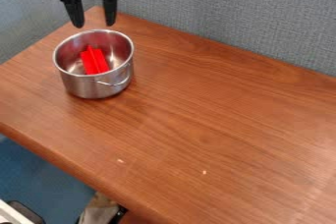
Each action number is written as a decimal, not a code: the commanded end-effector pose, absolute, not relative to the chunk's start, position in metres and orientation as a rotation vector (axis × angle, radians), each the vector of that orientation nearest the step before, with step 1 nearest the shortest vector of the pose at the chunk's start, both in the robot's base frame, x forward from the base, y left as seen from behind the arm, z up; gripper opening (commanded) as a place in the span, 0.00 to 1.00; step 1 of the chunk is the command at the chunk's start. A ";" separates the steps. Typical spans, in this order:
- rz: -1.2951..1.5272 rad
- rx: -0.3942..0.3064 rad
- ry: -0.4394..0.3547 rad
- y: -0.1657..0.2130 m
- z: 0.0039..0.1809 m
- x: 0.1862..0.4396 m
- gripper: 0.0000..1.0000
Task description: Put the red object in the metal pot
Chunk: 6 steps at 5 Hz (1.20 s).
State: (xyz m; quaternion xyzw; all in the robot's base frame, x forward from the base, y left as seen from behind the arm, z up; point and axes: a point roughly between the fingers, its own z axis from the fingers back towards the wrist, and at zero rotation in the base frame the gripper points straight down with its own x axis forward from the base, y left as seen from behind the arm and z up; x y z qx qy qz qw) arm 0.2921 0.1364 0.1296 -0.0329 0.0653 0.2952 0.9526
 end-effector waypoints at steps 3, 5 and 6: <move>0.482 -0.107 0.026 0.160 0.137 0.279 1.00; 0.535 -0.098 -0.012 0.181 0.138 0.289 1.00; 0.566 -0.078 -0.013 0.195 0.121 0.288 1.00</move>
